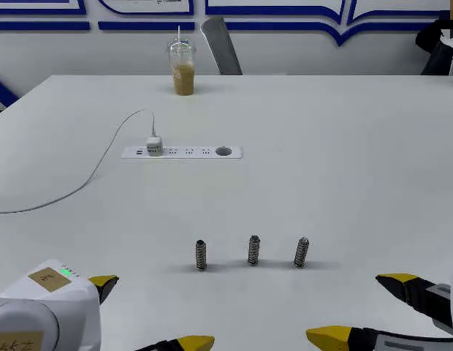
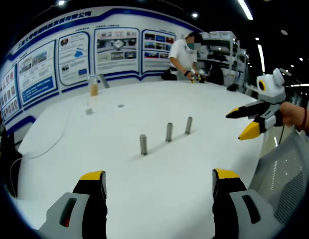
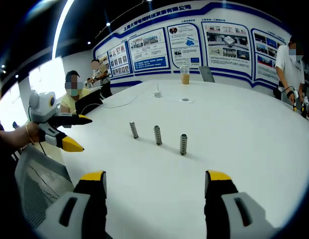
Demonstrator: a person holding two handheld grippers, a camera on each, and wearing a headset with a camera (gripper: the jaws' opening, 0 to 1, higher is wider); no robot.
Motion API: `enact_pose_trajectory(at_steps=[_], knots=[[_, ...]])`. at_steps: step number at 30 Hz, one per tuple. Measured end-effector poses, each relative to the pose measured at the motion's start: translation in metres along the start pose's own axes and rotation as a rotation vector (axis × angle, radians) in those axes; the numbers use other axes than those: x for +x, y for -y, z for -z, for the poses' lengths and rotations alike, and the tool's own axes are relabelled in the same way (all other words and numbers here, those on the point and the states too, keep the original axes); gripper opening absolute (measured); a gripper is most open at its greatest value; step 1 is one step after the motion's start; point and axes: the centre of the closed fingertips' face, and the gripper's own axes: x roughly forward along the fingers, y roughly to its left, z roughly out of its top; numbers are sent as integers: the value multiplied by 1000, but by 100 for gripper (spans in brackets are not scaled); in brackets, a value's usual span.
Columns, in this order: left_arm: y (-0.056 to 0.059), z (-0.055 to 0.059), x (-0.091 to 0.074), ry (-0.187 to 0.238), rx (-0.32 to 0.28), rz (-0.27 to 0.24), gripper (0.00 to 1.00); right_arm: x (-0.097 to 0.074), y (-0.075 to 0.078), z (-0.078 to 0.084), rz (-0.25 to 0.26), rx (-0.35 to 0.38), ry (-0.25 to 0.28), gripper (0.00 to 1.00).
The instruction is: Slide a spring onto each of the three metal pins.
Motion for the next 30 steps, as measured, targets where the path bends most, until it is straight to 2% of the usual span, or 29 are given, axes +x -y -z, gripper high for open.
enact_pose_trajectory(at_steps=[6,9,30], knots=[[1,3,-1,-12,-6,-2,89,-1,-1,1,2,7,1,82],[2,0,-1,9,-25,3,89,-1,-1,2,3,9,3,82],[0,8,-3,-34,-14,-13,89,-2,-2,6,15,35,2,84]])
